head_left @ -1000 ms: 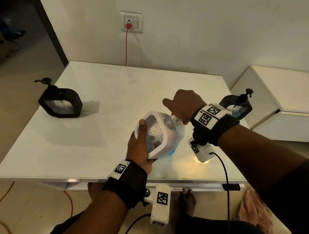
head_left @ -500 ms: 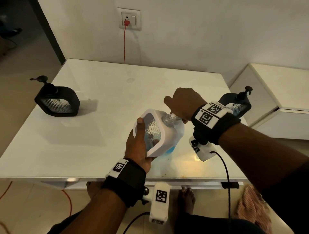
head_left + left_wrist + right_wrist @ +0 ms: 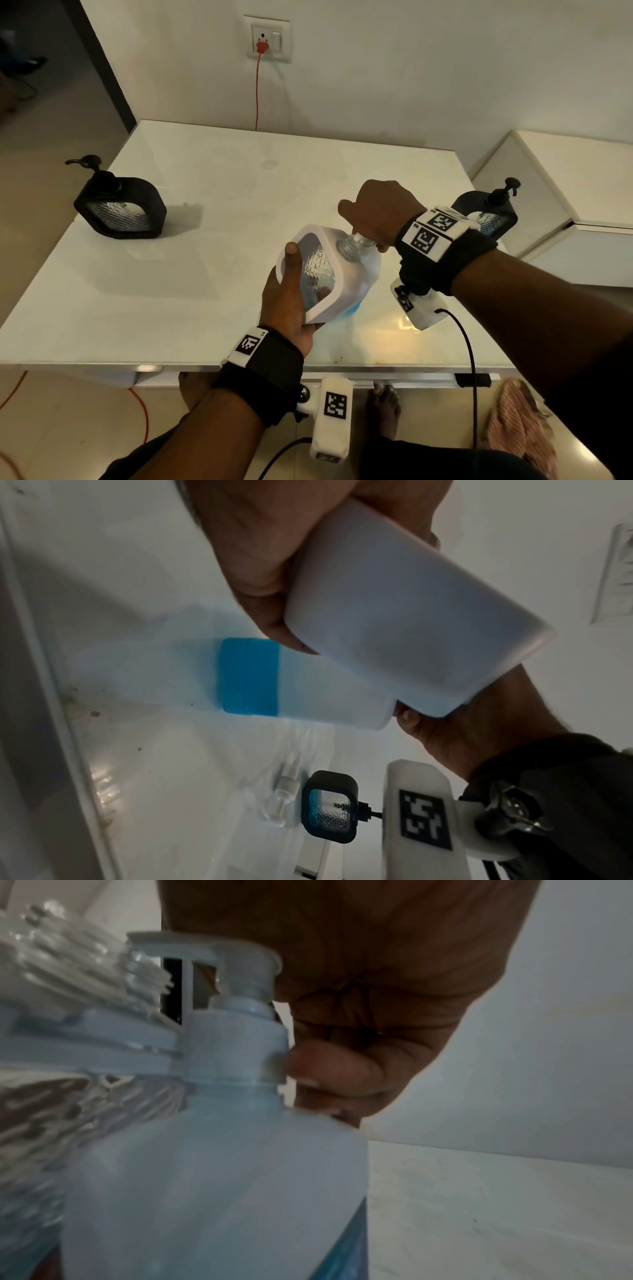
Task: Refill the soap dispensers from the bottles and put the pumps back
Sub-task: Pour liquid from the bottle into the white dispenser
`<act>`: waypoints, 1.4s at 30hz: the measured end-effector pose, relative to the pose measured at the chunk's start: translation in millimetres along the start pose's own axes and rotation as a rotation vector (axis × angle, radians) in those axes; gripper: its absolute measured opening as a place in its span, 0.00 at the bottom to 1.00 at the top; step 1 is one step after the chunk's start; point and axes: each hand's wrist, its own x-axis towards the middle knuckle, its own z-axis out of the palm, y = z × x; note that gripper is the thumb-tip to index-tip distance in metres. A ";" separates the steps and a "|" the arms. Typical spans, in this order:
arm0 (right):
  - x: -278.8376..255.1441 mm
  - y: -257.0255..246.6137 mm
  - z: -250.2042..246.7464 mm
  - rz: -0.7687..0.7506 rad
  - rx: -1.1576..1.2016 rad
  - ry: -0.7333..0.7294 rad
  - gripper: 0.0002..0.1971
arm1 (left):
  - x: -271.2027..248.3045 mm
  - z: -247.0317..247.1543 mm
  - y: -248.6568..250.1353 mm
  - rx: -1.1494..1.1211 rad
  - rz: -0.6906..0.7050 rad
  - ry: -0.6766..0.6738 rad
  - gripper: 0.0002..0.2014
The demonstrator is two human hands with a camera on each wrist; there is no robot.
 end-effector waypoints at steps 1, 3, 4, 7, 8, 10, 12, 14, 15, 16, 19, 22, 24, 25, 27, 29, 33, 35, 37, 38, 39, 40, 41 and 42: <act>0.0 0.2 0.5 -0.003 0.005 0.009 0.23 | -0.7 0.5 -0.2 0.001 -0.004 0.004 0.24; -0.6 -0.6 0.0 -0.006 0.019 0.007 0.26 | -2.4 1.0 0.4 0.005 -0.010 0.008 0.25; -0.6 -0.9 -0.9 -0.004 0.026 -0.014 0.28 | -2.8 1.0 1.0 0.007 -0.009 0.009 0.25; -0.9 -1.2 -4.9 0.012 0.044 -0.086 0.35 | -3.8 0.5 2.6 0.011 0.001 0.011 0.24; -0.6 -0.2 -5.2 0.016 0.042 -0.093 0.35 | -3.7 0.5 2.8 0.015 0.005 0.012 0.25; 1.9 2.3 -3.9 0.009 0.033 -0.076 0.33 | -3.8 1.3 2.8 0.014 0.010 0.008 0.28; 5.5 4.5 -0.9 -0.027 -0.042 -0.052 0.29 | -3.1 1.6 2.2 0.010 0.020 0.009 0.30; 7.9 5.9 2.5 -0.047 -0.084 0.012 0.24 | -2.8 0.7 2.7 0.006 0.024 0.019 0.31; 7.5 5.7 3.3 -0.041 -0.078 0.044 0.23 | -2.6 0.5 3.1 0.009 0.020 0.026 0.32; 7.1 5.9 4.4 -0.032 -0.079 0.068 0.22 | -2.3 0.2 2.7 0.013 0.018 0.031 0.33; 8.2 6.4 6.0 -0.017 -0.065 0.060 0.23 | -2.4 0.1 2.1 0.013 0.024 0.030 0.33; 10.8 7.8 2.5 -0.007 0.002 -0.024 0.27 | -2.7 0.0 2.2 0.017 0.031 0.022 0.32; 11.6 7.8 1.2 -0.008 -0.005 -0.042 0.29 | -1.7 0.0 1.2 0.021 0.039 0.010 0.33; 11.8 7.4 1.0 -0.011 -0.017 -0.034 0.28 | -1.7 0.2 1.1 0.020 0.040 0.010 0.33; 12.4 6.3 1.6 -0.020 -0.065 -0.024 0.26 | -1.3 0.5 1.2 0.014 0.036 0.016 0.33; 13.1 6.4 2.9 -0.017 -0.099 -0.006 0.22 | -0.3 0.3 0.7 0.010 0.037 0.009 0.33; 12.5 10.0 5.9 -0.017 -0.126 0.050 0.22 | -0.1 1.4 0.1 0.028 0.045 0.012 0.34; 9.9 8.1 5.7 -0.010 -0.081 0.030 0.28 | -1.0 0.8 0.1 0.037 0.041 0.011 0.33; 8.3 5.6 3.8 -0.029 -0.069 -0.015 0.35 | -1.4 -0.1 0.4 0.032 0.041 0.015 0.33; 8.5 5.5 1.9 -0.034 -0.077 -0.047 0.35 | -0.7 -0.5 0.4 0.029 0.042 0.017 0.34; 9.5 6.2 0.6 -0.036 -0.088 -0.061 0.32 | -0.8 -0.4 0.6 0.030 0.041 0.017 0.34; 9.3 6.3 -0.6 -0.030 -0.096 -0.063 0.28 | -0.7 -0.1 0.4 0.030 0.035 0.018 0.34; 9.1 6.9 -1.8 -0.025 -0.099 -0.063 0.26 | -0.5 0.2 0.1 0.025 0.026 0.018 0.34; 10.1 7.6 -1.7 -0.030 -0.110 -0.066 0.27 | 0.2 -0.1 -0.7 0.020 0.017 0.021 0.34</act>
